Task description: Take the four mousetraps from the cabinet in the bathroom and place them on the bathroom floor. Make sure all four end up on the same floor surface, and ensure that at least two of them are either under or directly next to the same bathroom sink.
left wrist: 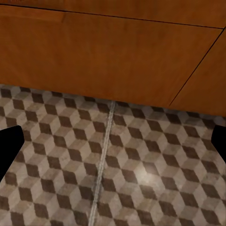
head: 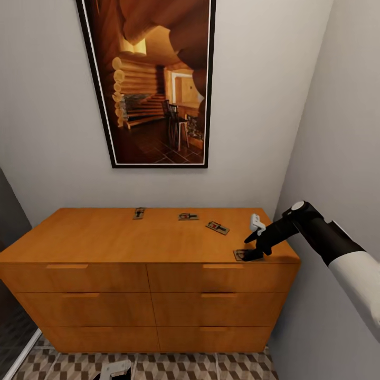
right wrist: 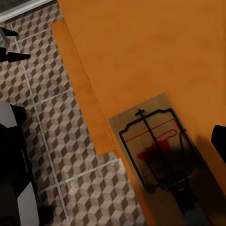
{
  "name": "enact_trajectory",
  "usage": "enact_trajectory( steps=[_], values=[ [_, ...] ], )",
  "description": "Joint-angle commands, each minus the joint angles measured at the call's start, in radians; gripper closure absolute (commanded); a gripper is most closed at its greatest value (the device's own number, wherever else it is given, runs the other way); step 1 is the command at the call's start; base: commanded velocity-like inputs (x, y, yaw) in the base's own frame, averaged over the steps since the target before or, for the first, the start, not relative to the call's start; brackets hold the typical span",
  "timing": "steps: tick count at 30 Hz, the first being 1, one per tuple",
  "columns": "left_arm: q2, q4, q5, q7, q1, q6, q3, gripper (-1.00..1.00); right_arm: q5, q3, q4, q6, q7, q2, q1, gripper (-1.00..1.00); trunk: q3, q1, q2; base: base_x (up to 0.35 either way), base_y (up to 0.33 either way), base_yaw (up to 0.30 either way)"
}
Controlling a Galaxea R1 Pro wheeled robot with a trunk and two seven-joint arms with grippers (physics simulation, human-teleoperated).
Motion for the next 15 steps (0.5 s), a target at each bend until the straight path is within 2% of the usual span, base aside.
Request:
enact_trajectory(
  steps=[1, 15],
  values=[
    [-0.001, 0.001, 0.000, 0.000, -0.001, -0.003, 0.005, -1.00, 0.003, 0.002, 0.003, 0.009, 0.004, -0.001, -0.001, -1.00, -0.001, 0.000, -0.001, 0.000, 0.000, 0.000],
    [-0.001, 0.001, 0.000, 0.000, -0.001, -0.003, 0.005, -1.00, 0.002, 0.002, 0.027, 0.004, 0.005, -0.001, 0.000, -1.00, -0.001, 0.000, -0.001, 0.000, 0.000, 0.000]
  ],
)
